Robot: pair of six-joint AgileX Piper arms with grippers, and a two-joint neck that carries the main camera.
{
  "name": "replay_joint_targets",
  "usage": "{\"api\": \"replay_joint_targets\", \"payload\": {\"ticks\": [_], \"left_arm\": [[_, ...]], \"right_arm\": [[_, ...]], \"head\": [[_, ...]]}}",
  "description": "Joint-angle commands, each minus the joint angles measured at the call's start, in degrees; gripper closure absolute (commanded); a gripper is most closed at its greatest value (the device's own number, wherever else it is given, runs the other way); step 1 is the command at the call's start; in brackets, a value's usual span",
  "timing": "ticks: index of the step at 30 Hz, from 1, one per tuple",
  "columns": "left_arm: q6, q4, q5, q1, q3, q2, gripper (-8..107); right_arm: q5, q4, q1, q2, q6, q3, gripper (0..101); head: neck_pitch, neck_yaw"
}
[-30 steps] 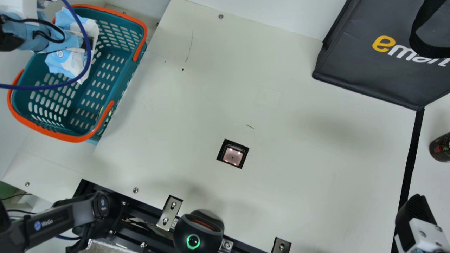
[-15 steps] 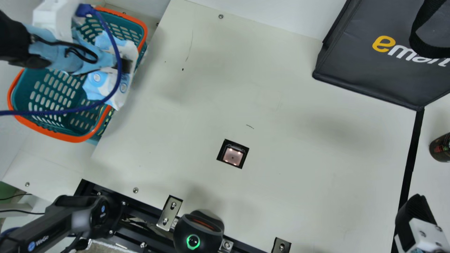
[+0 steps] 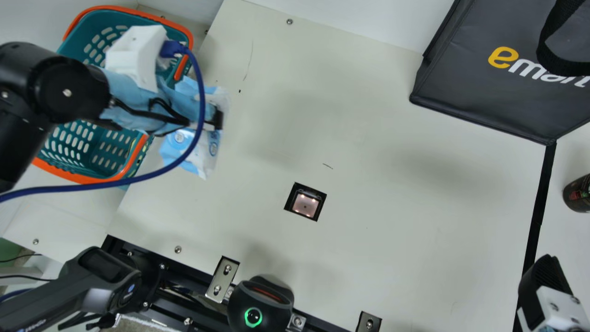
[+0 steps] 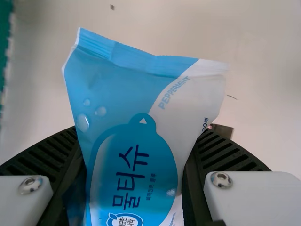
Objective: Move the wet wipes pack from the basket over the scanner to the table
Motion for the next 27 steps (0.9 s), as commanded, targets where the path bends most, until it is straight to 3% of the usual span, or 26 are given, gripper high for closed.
{"api": "replay_joint_targets", "payload": {"ticks": [1, 13, 27], "left_arm": [[-7.38, 0.72, -0.02, -7.74, -0.38, 0.35, 107], [-23.41, 6.46, -3.86, -27.18, -1.24, 5.67, 107], [-36.11, 13.65, -10.93, -38.42, 2.31, 15.00, 107]], "right_arm": [[0.00, 0.00, 0.00, 0.00, 0.00, 0.00, 6], [-0.02, 0.00, 0.00, 0.00, 0.00, 0.00, 6], [-0.02, 0.00, 0.00, 0.00, 0.00, 0.00, 6]], "head": [[-1.75, 0.23], [-1.75, 0.23], [-1.75, 0.23]]}}
